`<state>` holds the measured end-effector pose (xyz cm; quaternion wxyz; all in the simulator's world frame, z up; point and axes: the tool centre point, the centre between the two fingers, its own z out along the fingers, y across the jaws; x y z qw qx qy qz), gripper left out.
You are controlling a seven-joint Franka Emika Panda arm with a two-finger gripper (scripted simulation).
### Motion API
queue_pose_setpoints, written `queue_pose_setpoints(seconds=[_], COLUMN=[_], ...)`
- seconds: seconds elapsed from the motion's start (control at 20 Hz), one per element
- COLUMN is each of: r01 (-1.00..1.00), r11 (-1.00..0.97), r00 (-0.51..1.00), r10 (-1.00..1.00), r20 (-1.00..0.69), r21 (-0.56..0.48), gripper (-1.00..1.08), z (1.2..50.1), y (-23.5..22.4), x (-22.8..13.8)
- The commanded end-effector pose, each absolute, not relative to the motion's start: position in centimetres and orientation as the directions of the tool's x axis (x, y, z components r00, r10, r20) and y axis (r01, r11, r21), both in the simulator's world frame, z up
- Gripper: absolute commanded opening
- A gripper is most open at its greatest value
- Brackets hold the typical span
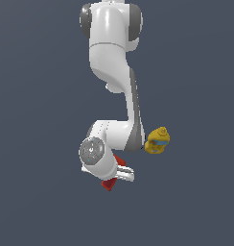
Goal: Pick up a designated object from a clutter of objects.
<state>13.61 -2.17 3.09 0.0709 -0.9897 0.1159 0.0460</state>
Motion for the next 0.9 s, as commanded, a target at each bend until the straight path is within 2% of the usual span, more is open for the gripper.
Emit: queue_pose_setpoints(seconds=[0.0, 0.05, 0.1, 0.85], r01=[-0.236, -0.236, -0.236, -0.236], r11=[-0.963, -0.963, -0.963, -0.963], r00=[0.969, 0.969, 0.969, 0.969], r10=[-0.223, -0.223, -0.223, -0.223], r20=[-0.106, -0.106, -0.106, -0.107], r21=[-0.13, -0.13, -0.13, -0.131], gripper=[1.08, 1.08, -1.0, -1.0], z=[2.55, 2.51, 2.51, 3.13], y=[-2.11, -2.1, -2.1, -1.87], x=[13.58, 13.58, 13.58, 13.37])
